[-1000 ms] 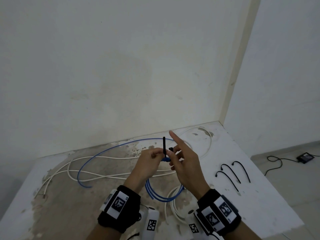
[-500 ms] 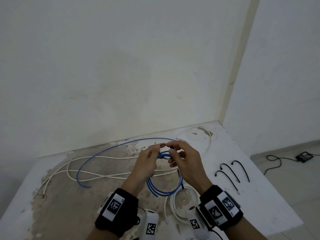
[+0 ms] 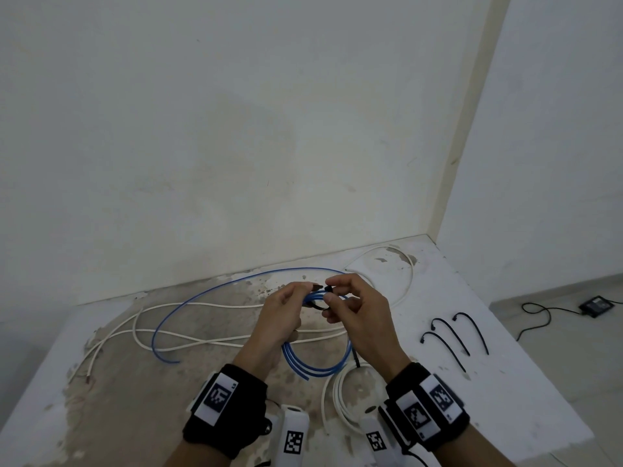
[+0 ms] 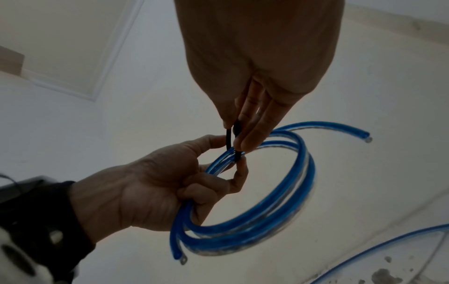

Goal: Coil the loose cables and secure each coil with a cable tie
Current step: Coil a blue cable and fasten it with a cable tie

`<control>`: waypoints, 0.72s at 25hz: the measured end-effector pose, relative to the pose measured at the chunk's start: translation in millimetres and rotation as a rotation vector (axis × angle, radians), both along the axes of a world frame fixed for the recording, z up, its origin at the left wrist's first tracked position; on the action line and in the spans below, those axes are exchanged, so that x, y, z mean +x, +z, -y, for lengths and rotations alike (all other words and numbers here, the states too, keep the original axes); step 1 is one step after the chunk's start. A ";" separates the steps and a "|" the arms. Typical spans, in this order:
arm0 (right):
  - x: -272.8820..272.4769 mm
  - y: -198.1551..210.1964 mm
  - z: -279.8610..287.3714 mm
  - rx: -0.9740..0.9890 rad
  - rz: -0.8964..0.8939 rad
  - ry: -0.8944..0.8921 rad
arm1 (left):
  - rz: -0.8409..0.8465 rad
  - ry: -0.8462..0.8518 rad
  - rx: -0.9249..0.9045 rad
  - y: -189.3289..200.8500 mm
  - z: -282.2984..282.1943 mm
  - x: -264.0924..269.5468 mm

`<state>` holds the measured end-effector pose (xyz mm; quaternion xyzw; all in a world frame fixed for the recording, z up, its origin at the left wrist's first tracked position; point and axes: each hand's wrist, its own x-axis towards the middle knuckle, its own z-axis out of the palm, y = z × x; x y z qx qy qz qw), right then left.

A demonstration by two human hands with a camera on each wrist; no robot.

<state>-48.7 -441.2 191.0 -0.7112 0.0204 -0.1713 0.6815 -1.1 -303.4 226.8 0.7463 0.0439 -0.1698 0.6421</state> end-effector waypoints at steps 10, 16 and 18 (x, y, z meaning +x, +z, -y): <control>1.6 -1.4 -2.5 -0.005 0.025 0.020 | -0.001 -0.023 0.007 -0.4 -3.0 2.4; 2.6 -2.3 0.2 -0.008 0.018 0.031 | 0.026 -0.034 0.042 0.7 -2.6 0.2; 3.5 -1.9 0.5 0.002 0.008 0.034 | 0.049 -0.047 0.074 2.6 -3.0 -0.8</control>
